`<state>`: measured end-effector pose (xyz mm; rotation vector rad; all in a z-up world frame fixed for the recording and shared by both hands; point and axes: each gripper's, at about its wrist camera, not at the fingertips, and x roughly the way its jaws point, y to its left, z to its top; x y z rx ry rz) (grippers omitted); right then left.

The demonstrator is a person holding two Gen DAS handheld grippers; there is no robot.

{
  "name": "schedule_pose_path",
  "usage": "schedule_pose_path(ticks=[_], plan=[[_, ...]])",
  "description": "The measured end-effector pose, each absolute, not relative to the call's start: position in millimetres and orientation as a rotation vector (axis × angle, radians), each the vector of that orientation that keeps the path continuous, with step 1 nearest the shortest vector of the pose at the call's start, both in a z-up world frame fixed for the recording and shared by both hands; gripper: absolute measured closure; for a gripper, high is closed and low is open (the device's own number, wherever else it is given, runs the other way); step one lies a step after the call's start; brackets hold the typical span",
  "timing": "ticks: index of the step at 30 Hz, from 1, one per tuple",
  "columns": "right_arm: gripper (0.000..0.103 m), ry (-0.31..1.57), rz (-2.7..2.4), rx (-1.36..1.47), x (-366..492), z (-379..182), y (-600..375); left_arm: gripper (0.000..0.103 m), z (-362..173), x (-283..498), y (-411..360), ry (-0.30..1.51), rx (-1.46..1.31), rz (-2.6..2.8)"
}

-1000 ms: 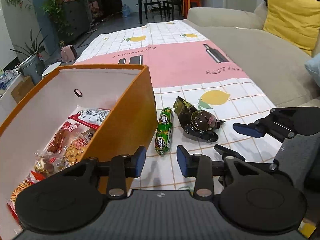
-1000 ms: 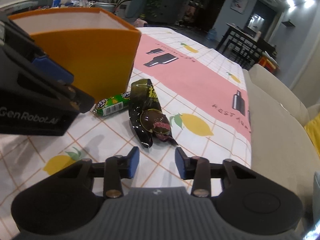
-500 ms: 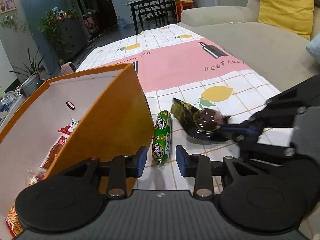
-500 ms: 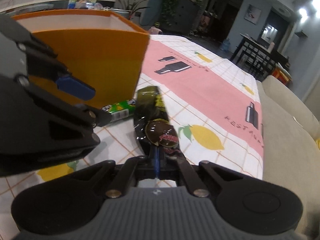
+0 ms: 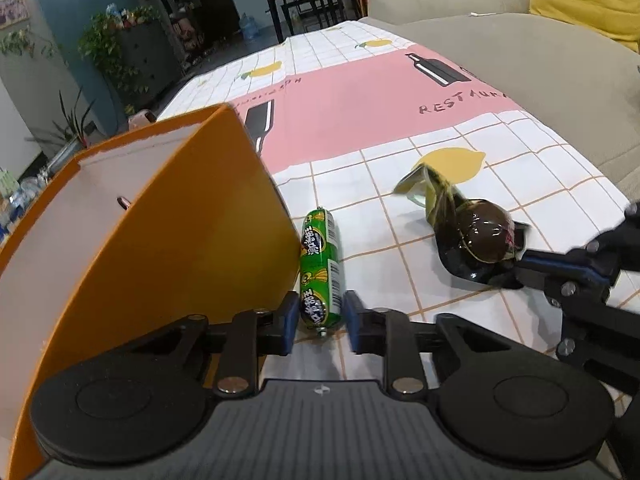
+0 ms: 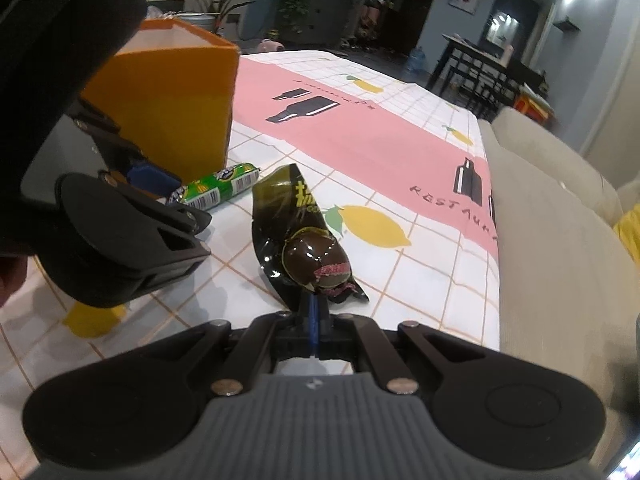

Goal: Organize snacks
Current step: 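Grasp the green sausage with the left gripper while the right grasps the dark wrapped snack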

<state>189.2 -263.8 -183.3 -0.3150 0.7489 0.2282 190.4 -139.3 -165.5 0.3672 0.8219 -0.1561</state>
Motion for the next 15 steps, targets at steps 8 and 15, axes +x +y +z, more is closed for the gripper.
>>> schedule_pose_path(ticks=[8,15], plan=[[0.103,0.799,0.222,-0.228,182.0,-179.7,-263.5,0.079,-156.7,176.1,-122.7,0.893,0.286,-0.203],[0.102,0.773,0.183,-0.236,171.1,-172.4,-261.4,0.079,-150.5,158.1,-108.7,0.931,0.245,-0.217]])
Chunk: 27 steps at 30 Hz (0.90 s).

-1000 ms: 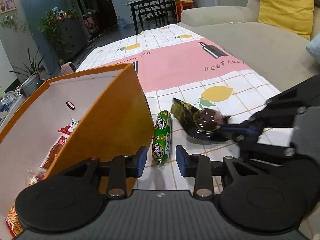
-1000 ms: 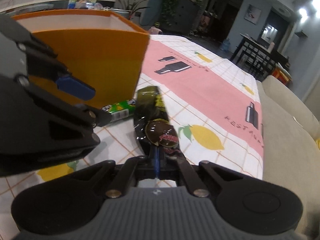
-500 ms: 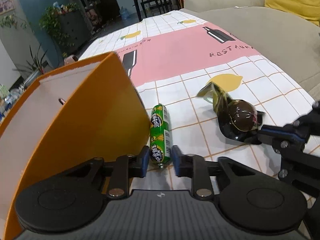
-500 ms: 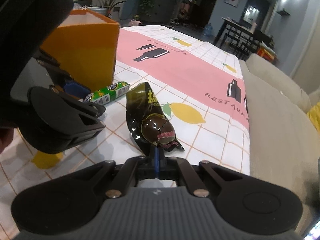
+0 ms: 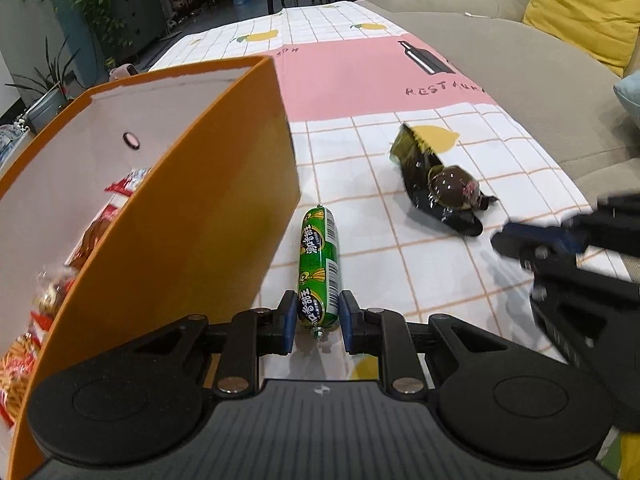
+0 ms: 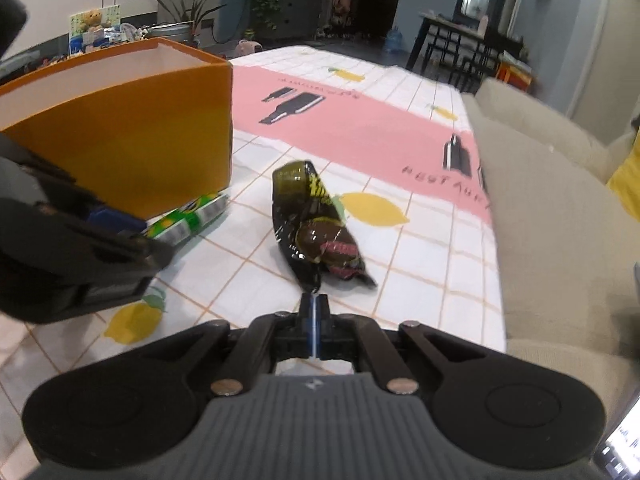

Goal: Organize snacks
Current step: 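Grasp the green sausage with the left gripper while the right grasps the dark wrapped snack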

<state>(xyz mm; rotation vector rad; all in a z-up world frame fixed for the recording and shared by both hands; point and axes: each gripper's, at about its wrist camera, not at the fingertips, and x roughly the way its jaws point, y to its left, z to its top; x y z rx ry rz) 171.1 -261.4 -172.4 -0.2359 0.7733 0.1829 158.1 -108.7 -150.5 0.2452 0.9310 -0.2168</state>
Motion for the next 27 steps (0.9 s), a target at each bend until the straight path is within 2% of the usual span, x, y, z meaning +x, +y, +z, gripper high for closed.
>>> schedule_pose_path(ticks=[1,3,6,10,12,16,27], plan=[[0.099,0.759,0.185,-0.254,171.2,-171.8,-259.9,0.079,-150.8,157.9,-107.7,0.935,0.247,-0.214],[0.073,0.746,0.203,-0.282,174.2,-171.0,-258.6,0.079,-151.1,158.7,-105.6,0.948,0.238,-0.216],[0.069,0.719,0.240,-0.305,180.8,-170.5,-259.4,0.077,-148.2,162.0,-103.0,0.952,0.211,-0.228],[0.058,0.694,0.275,-0.345,190.2,-170.1,-260.1,0.059,-141.6,167.6,-102.4,0.919,0.169,-0.250],[0.049,0.685,0.303,-0.359,195.6,-170.1,-261.6,0.059,-140.5,173.7,-102.5,0.930,0.141,-0.260],[0.045,0.676,0.342,-0.409,209.6,-172.4,-262.1,0.060,-143.3,184.3,-106.9,0.959,0.132,-0.252],[0.047,0.733,0.407,-0.409,236.8,-189.8,-254.1,0.072,-155.6,193.6,-103.3,1.013,0.094,-0.216]])
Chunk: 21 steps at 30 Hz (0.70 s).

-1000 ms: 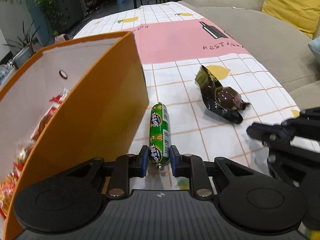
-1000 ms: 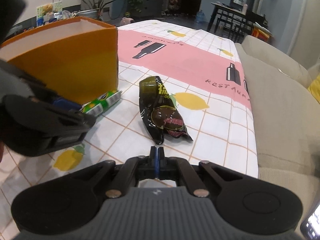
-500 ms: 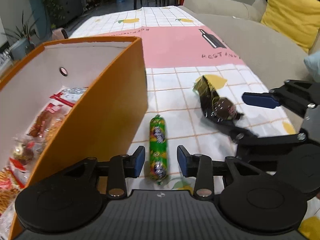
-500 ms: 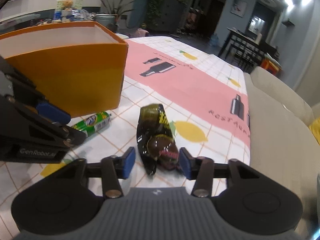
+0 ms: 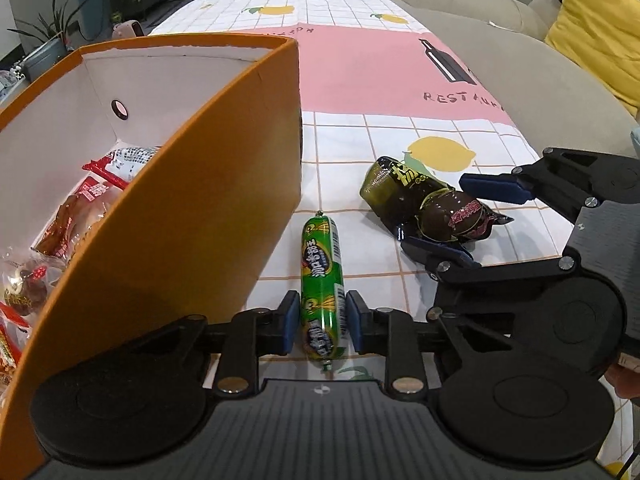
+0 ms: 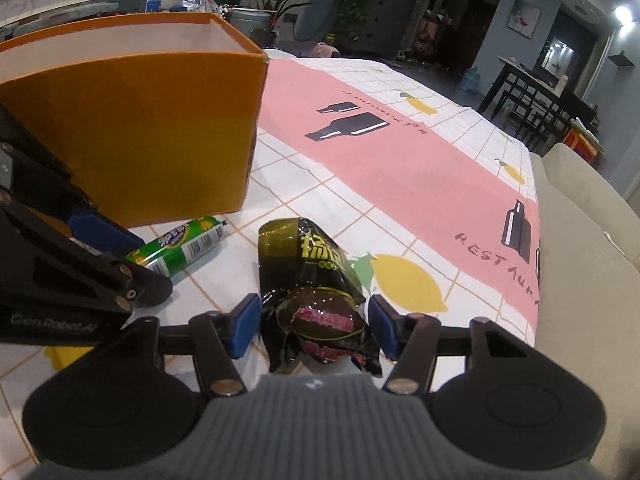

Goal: Organize snacks
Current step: 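Grasp the green sausage with the left gripper while the right grasps the dark wrapped snack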

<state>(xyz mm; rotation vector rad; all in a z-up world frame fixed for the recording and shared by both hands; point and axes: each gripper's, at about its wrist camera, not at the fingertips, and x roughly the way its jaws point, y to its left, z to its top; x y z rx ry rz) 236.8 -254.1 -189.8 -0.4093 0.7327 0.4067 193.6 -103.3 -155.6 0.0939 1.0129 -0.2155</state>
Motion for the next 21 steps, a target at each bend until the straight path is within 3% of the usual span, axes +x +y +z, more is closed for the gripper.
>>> schedule_pose_path(ticks=[4,21], plan=[[0.049,0.736,0.391,-0.377,233.6,-190.2,-253.4,0.078,-155.9,192.7,-101.6,1.007,0.085,-0.234],[0.052,0.875,0.265,-0.155,176.6,-175.6,-256.8,0.078,-152.0,156.4,-90.0,1.068,0.097,-0.294]])
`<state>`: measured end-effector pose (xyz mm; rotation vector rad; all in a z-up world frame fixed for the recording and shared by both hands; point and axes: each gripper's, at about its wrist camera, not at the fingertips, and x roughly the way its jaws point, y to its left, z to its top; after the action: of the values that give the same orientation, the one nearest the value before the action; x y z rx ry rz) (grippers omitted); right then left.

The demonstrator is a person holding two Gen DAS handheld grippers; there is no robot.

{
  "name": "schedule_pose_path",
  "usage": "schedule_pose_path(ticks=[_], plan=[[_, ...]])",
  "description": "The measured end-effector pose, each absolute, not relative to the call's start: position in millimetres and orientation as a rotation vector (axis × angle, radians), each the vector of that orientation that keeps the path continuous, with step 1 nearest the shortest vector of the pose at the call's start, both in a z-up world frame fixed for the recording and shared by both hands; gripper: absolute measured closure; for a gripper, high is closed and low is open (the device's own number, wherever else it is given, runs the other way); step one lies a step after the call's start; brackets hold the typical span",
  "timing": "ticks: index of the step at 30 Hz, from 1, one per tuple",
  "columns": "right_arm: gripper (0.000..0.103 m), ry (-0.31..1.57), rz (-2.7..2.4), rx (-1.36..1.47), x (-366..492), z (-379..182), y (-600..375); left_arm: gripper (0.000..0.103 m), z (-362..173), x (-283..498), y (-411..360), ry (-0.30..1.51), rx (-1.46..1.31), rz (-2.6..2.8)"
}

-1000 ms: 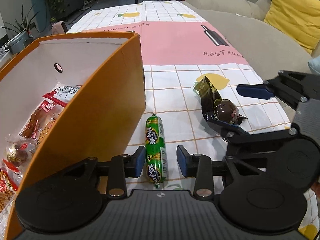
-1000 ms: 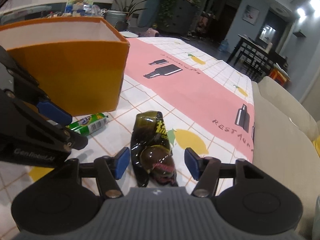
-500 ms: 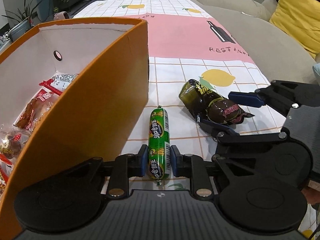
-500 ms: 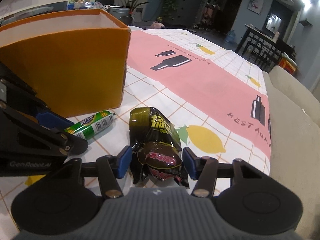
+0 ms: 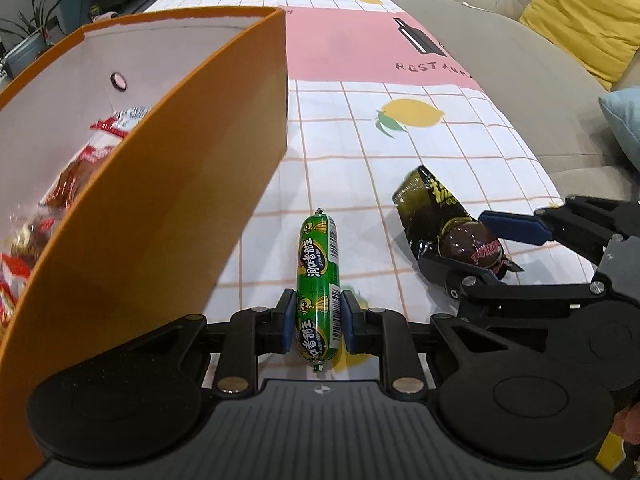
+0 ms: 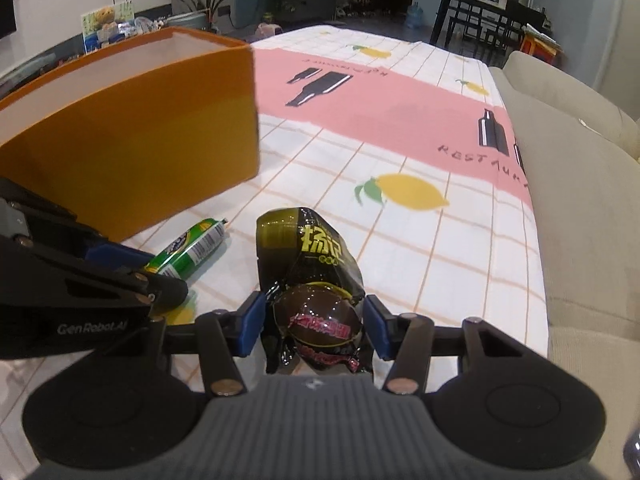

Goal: Organize snacks
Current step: 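Grasp the green sausage with the left gripper while the right grasps the dark wrapped snack, then lift both held snacks and carry them over the open box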

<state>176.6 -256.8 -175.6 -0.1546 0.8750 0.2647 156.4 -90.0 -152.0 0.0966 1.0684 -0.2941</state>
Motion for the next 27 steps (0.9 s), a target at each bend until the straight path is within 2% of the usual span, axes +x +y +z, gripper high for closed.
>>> schedule_pose_path(ticks=[13,27], plan=[[0.053,0.996,0.196,0.031,140.0,-166.5,-260.0,0.078,-148.8,140.8,-70.9,1.127,0.006,-0.283],[0.060,1.058,0.143,0.167,110.4,-157.2,-265.3,0.078,-138.2,113.7,-53.8,1.151,-0.122,-0.321]])
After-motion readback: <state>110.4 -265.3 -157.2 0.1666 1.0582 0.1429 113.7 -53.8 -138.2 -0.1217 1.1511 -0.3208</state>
